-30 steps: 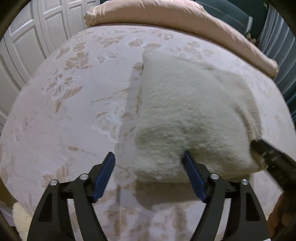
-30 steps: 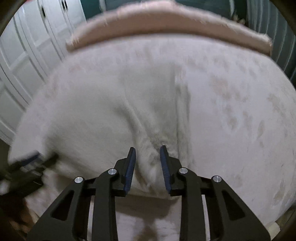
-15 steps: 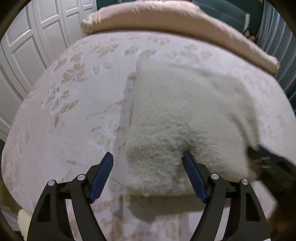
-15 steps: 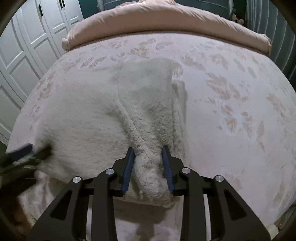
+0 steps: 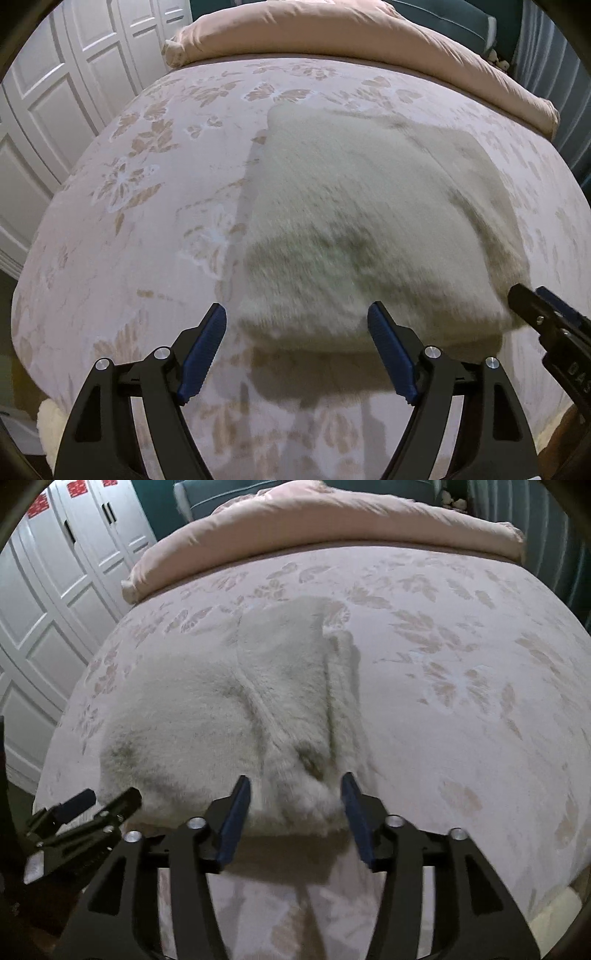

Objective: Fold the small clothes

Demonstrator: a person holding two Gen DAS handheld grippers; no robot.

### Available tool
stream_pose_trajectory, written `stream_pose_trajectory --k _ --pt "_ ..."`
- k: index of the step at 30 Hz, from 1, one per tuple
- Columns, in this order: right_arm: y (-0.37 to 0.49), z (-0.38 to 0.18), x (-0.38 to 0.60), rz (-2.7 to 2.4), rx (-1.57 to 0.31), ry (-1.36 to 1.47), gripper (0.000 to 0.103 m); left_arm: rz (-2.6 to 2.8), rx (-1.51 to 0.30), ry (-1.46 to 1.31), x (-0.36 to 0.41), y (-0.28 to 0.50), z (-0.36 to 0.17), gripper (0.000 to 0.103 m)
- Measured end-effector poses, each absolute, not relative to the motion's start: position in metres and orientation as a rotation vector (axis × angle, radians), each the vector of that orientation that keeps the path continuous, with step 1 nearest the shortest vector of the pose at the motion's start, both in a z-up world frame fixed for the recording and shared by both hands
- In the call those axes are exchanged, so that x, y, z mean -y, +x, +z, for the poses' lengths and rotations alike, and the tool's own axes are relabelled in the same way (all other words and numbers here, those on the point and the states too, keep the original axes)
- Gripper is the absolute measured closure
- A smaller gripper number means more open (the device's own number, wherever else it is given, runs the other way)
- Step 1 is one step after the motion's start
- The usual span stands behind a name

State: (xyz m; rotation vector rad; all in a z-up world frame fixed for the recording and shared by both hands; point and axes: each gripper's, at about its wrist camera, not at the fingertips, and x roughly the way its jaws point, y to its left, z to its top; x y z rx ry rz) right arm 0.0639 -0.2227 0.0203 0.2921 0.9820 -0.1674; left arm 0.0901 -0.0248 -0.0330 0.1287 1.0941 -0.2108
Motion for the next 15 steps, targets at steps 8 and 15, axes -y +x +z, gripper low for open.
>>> stream_pose_trajectory --k 8,15 --pt "0.029 0.003 0.216 -0.223 -1.003 0.266 0.039 -0.218 -1.125 0.174 0.033 0.058 -0.046 0.025" --pt "0.01 -0.007 0.197 -0.224 -1.019 0.23 0.03 -0.199 -1.146 0.193 0.032 0.037 -0.058 0.025"
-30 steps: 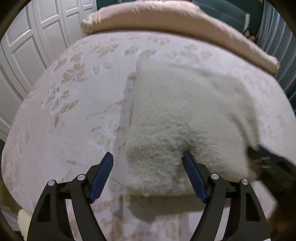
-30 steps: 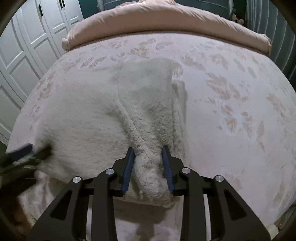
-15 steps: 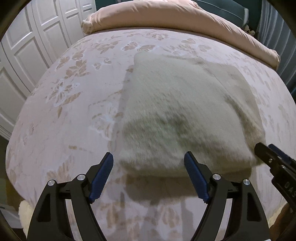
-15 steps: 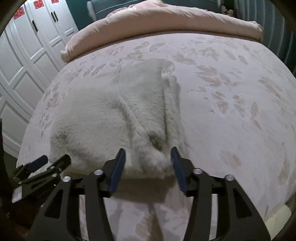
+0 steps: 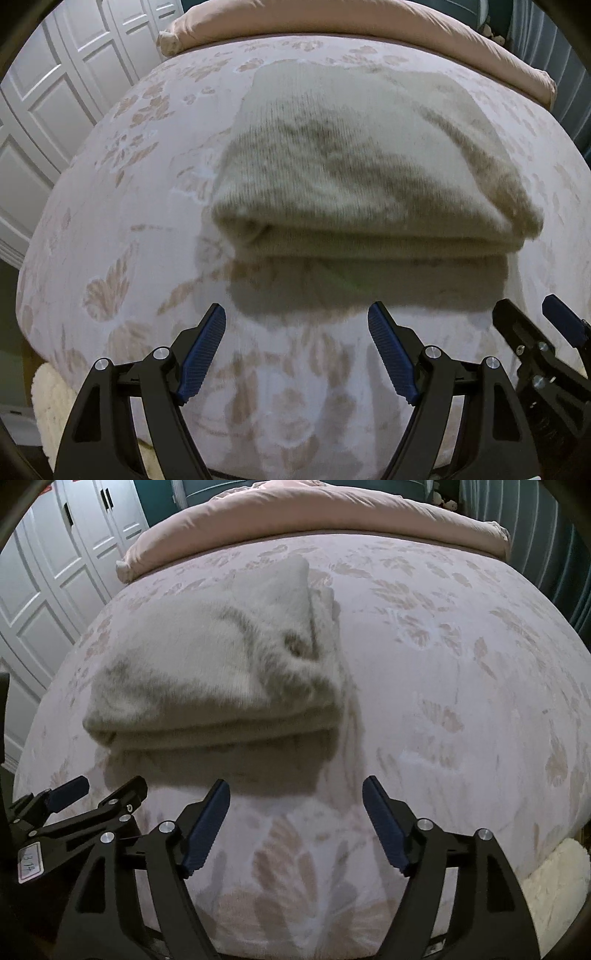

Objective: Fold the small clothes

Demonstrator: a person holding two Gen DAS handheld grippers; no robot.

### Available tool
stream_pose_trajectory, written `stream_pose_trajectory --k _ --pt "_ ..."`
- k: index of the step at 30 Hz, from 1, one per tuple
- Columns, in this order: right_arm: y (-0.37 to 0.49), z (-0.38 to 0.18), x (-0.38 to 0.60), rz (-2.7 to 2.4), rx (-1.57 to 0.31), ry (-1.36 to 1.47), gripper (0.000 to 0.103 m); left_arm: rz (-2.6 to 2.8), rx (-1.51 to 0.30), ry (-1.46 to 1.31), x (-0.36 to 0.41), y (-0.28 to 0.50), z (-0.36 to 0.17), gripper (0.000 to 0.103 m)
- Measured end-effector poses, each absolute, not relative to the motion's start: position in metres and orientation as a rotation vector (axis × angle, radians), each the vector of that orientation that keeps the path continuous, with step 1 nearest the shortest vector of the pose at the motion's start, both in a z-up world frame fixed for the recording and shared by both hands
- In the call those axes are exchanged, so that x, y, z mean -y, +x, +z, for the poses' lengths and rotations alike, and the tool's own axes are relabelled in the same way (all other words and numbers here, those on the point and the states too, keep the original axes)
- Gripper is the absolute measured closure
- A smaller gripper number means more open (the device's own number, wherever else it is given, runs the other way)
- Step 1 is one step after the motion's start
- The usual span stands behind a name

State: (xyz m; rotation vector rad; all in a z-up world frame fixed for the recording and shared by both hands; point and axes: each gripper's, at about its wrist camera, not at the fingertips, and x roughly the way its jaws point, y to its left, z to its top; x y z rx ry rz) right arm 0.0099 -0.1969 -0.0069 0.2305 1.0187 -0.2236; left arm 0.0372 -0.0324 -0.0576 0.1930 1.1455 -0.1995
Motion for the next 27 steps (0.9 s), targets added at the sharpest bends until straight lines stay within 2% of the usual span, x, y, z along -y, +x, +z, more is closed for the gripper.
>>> stream_pose_trajectory --k 8,11,14,15,20,27 --pt "-0.008 -0.029 0.189 -0.255 -1.047 0.221 0.026 -0.192 -1.173 0.186 0.026 0.022 -0.08 0.024" --pt "-0.012 -0.039 0.188 -0.265 -1.061 0.214 0.026 -0.187 -1.127 0.186 0.024 0.014 -0.082 0.021" --pt "-0.014 -0.043 0.186 -0.273 -1.038 0.19 0.024 -0.172 -1.095 0.18 0.021 0.011 -0.087 0.011" --pt "-0.014 -0.044 0.186 -0.277 -1.031 0.185 0.02 -0.175 -1.085 0.158 0.018 0.011 -0.09 0.011" --pt "-0.016 -0.05 0.187 -0.281 -0.993 0.174 0.012 -0.168 -1.047 0.168 0.019 0.007 -0.092 0.011" --pt "-0.019 -0.053 0.187 -0.276 -0.959 0.158 0.009 -0.162 -1.008 0.171 0.025 -0.005 -0.092 0.01"
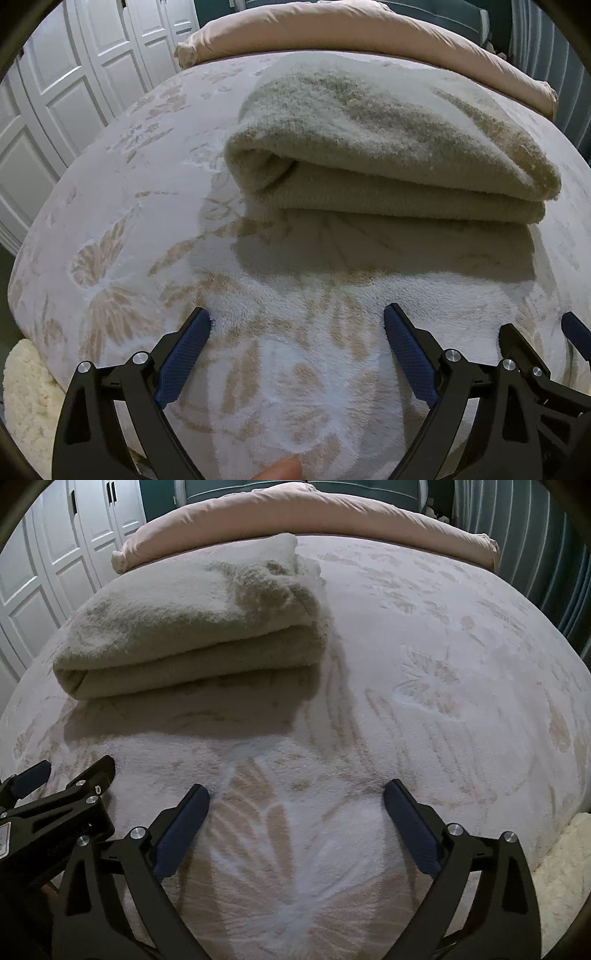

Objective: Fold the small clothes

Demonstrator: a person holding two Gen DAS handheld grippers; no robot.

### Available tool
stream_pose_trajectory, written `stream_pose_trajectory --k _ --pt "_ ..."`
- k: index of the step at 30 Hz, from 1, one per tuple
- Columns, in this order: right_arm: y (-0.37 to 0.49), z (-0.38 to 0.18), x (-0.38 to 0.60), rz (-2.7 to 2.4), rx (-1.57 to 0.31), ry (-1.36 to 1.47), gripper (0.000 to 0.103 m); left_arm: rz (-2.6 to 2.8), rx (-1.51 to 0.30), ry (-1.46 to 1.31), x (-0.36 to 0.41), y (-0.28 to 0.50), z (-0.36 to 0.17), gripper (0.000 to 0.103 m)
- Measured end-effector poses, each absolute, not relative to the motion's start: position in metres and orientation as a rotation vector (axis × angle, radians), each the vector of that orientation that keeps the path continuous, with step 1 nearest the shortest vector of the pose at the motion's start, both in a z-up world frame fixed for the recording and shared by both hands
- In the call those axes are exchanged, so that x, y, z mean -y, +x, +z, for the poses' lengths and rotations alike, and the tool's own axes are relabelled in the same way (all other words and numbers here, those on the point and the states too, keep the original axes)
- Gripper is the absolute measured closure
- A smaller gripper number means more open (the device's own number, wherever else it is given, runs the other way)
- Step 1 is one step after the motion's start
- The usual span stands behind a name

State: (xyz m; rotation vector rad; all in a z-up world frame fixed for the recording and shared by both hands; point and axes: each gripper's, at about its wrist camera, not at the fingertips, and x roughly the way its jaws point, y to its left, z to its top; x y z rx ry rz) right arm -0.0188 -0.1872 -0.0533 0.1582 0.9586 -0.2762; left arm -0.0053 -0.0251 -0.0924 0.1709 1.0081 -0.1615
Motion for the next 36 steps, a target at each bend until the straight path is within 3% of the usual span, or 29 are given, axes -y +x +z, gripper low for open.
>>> stream_pose_trajectory --k 13,14,36 --pt "-0.017 -0.054 0.19 -0.28 -0.966 0.16 0.009 -0.156 -1.024 0.183 0.023 -0.001 -0.092 0.01" --pt "-0.017 -0.054 0.191 -0.279 -0.966 0.161 0.009 -0.149 -1.025 0.185 0.023 -0.001 -0.092 0.005" --pt "-0.016 -0.054 0.19 -0.285 -0.97 0.158 0.008 -0.142 -1.035 0.18 0.022 0.002 -0.094 0.005"
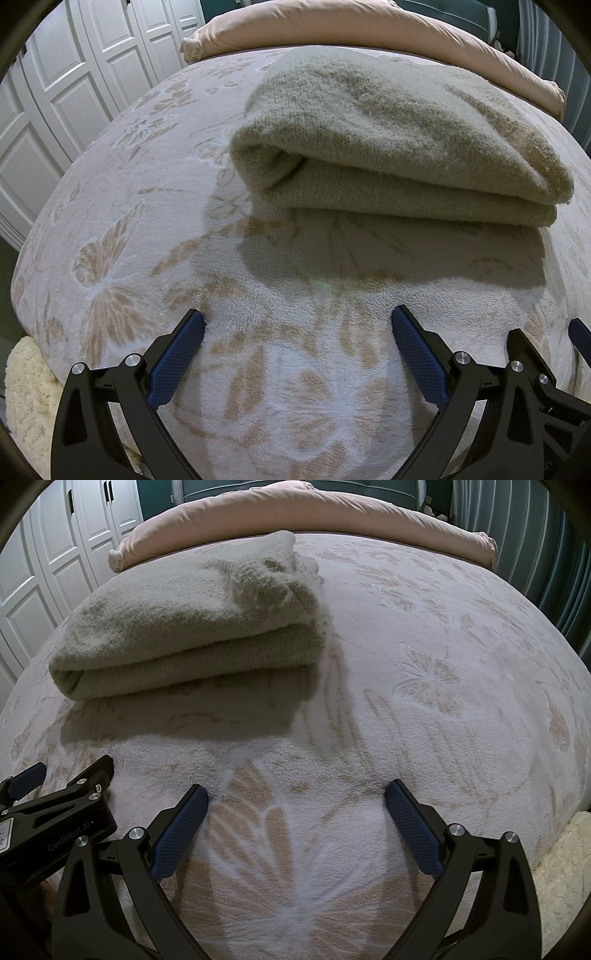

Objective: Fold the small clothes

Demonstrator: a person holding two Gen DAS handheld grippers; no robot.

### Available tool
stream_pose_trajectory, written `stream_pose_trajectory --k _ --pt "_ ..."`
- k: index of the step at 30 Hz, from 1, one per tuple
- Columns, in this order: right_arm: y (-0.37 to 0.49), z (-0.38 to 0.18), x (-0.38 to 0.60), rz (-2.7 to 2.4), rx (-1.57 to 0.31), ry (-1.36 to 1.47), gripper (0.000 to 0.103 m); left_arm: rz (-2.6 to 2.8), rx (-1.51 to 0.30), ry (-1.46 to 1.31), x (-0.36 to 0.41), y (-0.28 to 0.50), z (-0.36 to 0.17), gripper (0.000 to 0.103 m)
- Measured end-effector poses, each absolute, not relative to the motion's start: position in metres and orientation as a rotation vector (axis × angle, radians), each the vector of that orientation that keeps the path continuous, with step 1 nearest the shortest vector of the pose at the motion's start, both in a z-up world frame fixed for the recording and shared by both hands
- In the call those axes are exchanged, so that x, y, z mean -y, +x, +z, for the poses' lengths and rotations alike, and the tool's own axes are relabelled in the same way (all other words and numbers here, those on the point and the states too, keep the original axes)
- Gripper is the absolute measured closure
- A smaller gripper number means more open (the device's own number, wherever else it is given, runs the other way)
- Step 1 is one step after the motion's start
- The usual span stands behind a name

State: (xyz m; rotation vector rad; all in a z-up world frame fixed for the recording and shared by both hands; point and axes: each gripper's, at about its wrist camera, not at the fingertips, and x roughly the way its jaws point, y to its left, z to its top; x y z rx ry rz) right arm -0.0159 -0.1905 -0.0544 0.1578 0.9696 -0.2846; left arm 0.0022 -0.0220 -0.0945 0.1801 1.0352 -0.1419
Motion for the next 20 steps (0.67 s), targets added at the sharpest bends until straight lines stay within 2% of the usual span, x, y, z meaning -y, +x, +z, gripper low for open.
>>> stream_pose_trajectory --k 20 --pt "-0.0154 -0.0547 0.1888 -0.293 -0.976 0.163 0.008 -0.136 -1.036 0.184 0.0221 0.0021 -0.0934 0.005"
